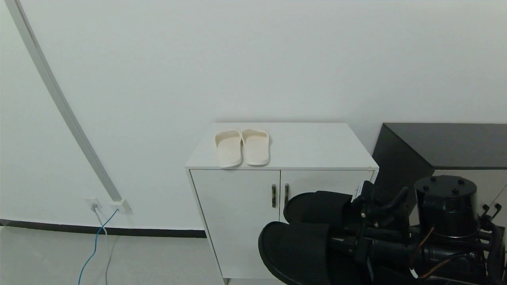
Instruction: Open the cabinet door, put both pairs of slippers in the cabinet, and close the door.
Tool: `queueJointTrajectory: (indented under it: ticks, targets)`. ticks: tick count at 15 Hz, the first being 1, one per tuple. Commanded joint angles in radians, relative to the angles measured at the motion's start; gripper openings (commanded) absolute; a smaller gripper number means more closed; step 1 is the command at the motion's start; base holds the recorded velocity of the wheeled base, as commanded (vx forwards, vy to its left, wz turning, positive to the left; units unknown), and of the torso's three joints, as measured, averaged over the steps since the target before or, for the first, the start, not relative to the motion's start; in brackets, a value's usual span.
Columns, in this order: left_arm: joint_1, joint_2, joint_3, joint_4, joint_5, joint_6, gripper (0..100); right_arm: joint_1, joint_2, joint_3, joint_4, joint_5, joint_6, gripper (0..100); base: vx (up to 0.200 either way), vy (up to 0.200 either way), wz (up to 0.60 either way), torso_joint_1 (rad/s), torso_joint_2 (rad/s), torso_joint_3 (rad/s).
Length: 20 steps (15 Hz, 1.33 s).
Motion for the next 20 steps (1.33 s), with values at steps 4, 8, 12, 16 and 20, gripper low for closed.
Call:
queueJointTrajectory:
  ticks: [4, 8, 12, 16, 20]
  targets:
    - [0.001, 0.000, 0.000, 0.000, 0.000, -0.001, 100, 0.008, 0.006, 0.006, -0.001, 0.000, -0.001, 0, 0.000, 0.000, 0.00, -0.211, 0.50, 0.286]
    - [0.001, 0.000, 0.000, 0.000, 0.000, -0.001, 100, 0.008, 0.005, 0.008, -0.001, 0.000, -0.001, 0, 0.000, 0.000, 0.00, -0.221, 0.55, 0.322]
    - [0.001, 0.000, 0.000, 0.000, 0.000, -0.001, 100, 0.012, 0.006, 0.014, -0.001, 0.003, -0.002, 0, 0.000, 0.000, 0.00, -0.196, 0.53, 0.320]
    - [0.001, 0.000, 0.000, 0.000, 0.000, -0.001, 100, 0.015, 0.006, 0.016, -0.001, 0.003, -0.002, 0, 0.000, 0.000, 0.00, -0.167, 0.50, 0.320]
    - [0.001, 0.000, 0.000, 0.000, 0.000, 0.002, 100, 0.023, 0.008, 0.022, 0.000, 0.002, -0.002, 0, 0.000, 0.000, 0.00, -0.148, 0.48, 0.333]
